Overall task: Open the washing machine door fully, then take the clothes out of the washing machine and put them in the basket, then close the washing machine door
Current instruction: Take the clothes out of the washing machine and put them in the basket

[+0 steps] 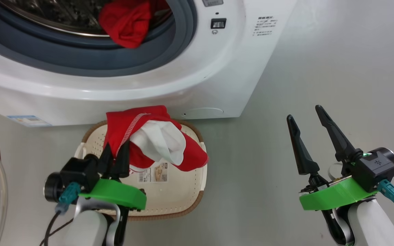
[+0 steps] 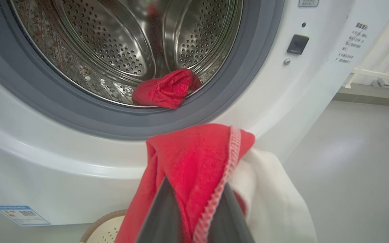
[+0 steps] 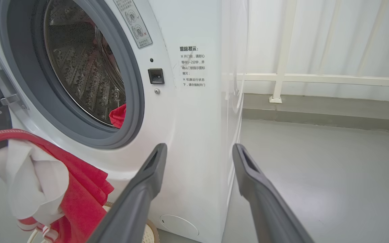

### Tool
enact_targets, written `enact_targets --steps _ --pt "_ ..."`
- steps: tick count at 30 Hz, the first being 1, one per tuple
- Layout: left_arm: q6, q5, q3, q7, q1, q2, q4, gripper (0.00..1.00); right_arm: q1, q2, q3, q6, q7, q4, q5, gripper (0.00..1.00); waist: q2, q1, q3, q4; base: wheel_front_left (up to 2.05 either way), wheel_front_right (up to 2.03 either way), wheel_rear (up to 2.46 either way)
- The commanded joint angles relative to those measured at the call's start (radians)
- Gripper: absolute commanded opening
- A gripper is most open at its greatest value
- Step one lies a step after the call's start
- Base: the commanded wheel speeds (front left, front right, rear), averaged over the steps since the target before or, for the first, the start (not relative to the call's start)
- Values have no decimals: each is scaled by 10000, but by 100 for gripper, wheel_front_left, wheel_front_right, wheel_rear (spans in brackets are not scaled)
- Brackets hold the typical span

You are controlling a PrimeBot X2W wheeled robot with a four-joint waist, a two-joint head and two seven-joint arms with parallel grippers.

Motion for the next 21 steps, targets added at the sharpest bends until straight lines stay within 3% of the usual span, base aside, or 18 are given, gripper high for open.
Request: enact_targets --steps 1,8,15,21 --pt "-121 -131 356 -142 -389 77 111 0 -158 -63 261 44 -61 -266 -41 100 0 0 241 -33 0 0 0" --pt "-533 -554 574 -230 -993 -231 1925 0 -369 -36 282 44 -61 -265 -30 100 0 0 681 -123 0 0 0" --pt "-1210 -865 1068 -244 -1974 -479 4236 0 -630 5 300 44 -61 -256 -4 100 0 0 1217 -298 0 0 0" --pt "-1469 -890 1060 -245 -2839 -561 6185 0 -786 48 455 44 -61 -268 58 100 0 0 1590 -486 0 0 0"
